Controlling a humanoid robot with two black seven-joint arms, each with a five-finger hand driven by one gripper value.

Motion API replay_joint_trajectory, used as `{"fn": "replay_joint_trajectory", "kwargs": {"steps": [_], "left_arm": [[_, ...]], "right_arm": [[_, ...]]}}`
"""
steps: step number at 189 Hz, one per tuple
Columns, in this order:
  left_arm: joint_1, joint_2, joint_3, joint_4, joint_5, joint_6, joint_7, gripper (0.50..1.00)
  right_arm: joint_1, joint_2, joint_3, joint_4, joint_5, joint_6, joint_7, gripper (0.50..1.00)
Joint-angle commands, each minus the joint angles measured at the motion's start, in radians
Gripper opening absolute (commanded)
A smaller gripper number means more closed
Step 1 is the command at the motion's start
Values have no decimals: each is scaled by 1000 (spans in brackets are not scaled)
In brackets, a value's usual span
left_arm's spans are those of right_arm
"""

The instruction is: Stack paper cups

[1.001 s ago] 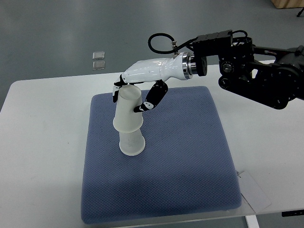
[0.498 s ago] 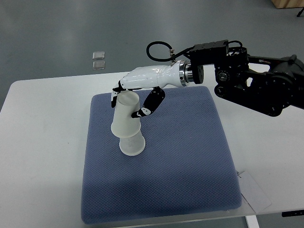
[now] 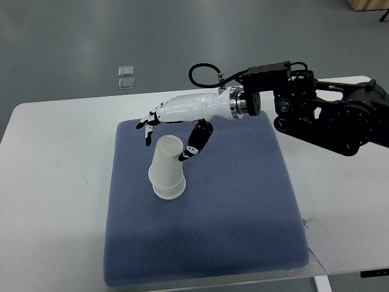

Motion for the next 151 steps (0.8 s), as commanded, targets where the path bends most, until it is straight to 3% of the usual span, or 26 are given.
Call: {"fn": "replay_joint_trajectory", "kwargs": {"steps": [1,49,88,118,151], "left_arm": [[0,0,0,0,0,0,0,1000],[0,0,0,0,0,0,0,1000],[0,0,0,0,0,0,0,1000],[0,0,0,0,0,0,0,1000],[0,0,0,0,0,0,0,1000]], "right_arm": [[-1,-1,5,0,0,-2,0,915],[-1,-24,38,-6,7,-5,0,915],[-56,-33,232,-132,92,-4,-8,913],[-117,-22,429,-304,296,-5,-138,913],[-154,-10,509,-445,442,-73,-209,913]]}}
